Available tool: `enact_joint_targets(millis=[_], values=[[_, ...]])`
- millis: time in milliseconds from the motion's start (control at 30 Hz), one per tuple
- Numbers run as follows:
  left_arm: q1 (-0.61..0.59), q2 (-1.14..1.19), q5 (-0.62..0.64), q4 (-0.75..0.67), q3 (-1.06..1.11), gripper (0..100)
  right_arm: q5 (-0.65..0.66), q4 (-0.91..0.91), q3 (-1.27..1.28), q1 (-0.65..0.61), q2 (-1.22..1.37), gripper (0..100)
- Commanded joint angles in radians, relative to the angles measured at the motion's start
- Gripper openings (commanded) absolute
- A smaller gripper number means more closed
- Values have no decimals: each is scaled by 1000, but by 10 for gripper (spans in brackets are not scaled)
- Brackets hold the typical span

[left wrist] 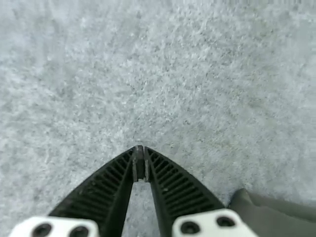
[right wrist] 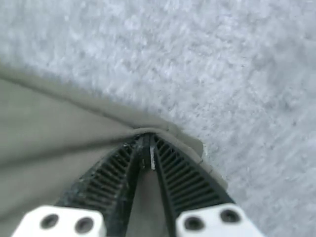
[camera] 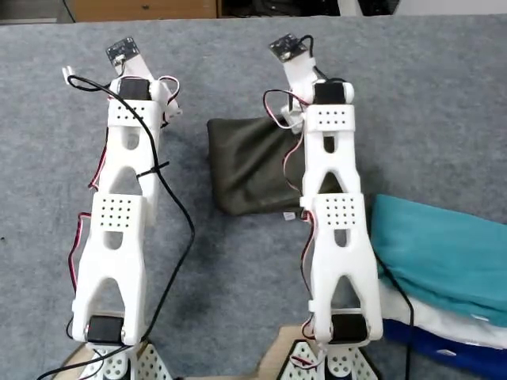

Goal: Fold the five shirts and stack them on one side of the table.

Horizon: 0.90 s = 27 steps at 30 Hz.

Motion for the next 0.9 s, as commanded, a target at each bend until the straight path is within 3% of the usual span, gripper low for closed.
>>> enact_joint_targets(millis=[0, 133, 400, 533, 867], values=[[23, -111, -58, 107, -155, 19, -46, 51, -47, 16, -99, 5], [149, -213, -133, 236, -144, 19, -51, 158, -47, 10, -231, 5], [348, -262, -143, 201, 72, 19, -54, 310, -39, 19, -493, 5], [350, -248, -118, 157, 58, 19, -72, 307, 151, 67, -602, 5], [262, -157, -101, 2, 109, 19, -87, 247, 803, 42, -843, 5]])
